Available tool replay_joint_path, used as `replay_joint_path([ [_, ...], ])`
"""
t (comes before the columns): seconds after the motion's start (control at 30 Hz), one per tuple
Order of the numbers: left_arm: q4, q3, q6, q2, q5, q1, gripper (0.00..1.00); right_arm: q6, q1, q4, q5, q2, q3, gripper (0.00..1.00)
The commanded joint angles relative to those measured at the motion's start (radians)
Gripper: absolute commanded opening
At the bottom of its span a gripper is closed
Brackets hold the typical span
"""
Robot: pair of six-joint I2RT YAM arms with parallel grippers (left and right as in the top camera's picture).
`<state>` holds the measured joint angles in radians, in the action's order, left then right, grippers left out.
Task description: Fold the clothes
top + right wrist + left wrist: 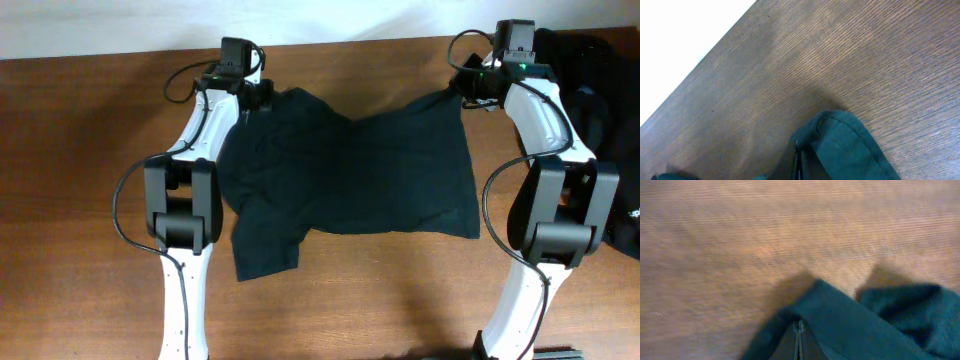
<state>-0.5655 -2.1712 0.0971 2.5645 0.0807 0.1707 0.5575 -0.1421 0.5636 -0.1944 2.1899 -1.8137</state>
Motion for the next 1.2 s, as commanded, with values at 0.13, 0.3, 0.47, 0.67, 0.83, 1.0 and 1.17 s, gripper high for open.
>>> replay_joint_path([
  [0.13,0.050,-0.003,-0.020,0.024,-0.014,-0.039,0.00,0.001,0.006,-0.018,0.027,0.029,0.008,0.04],
  [0.3,0.006,-0.054,-0.020,0.023,0.031,-0.042,0.00,0.001,0.005,-0.027,0.027,0.035,0.008,0.04],
  [0.47,-0.276,-0.296,-0.020,0.023,0.032,-0.038,0.00,0.001,0.005,-0.029,0.027,0.039,0.008,0.04],
  [0.67,-0.544,-0.463,-0.021,0.024,0.035,-0.005,0.00,0.001,0.007,-0.029,0.026,0.041,0.008,0.04],
  [0.83,-0.587,-0.460,-0.039,0.080,0.035,0.030,0.00,0.001,0.014,-0.022,0.026,0.041,0.008,0.04],
  [1.0,-0.625,-0.460,-0.038,0.150,0.065,0.038,0.00,0.001,0.021,-0.019,0.027,0.041,0.008,0.04],
  [1.17,-0.618,-0.460,-0.038,0.202,0.061,0.034,0.00,0.001,0.024,-0.021,0.027,0.041,0.008,0.04],
])
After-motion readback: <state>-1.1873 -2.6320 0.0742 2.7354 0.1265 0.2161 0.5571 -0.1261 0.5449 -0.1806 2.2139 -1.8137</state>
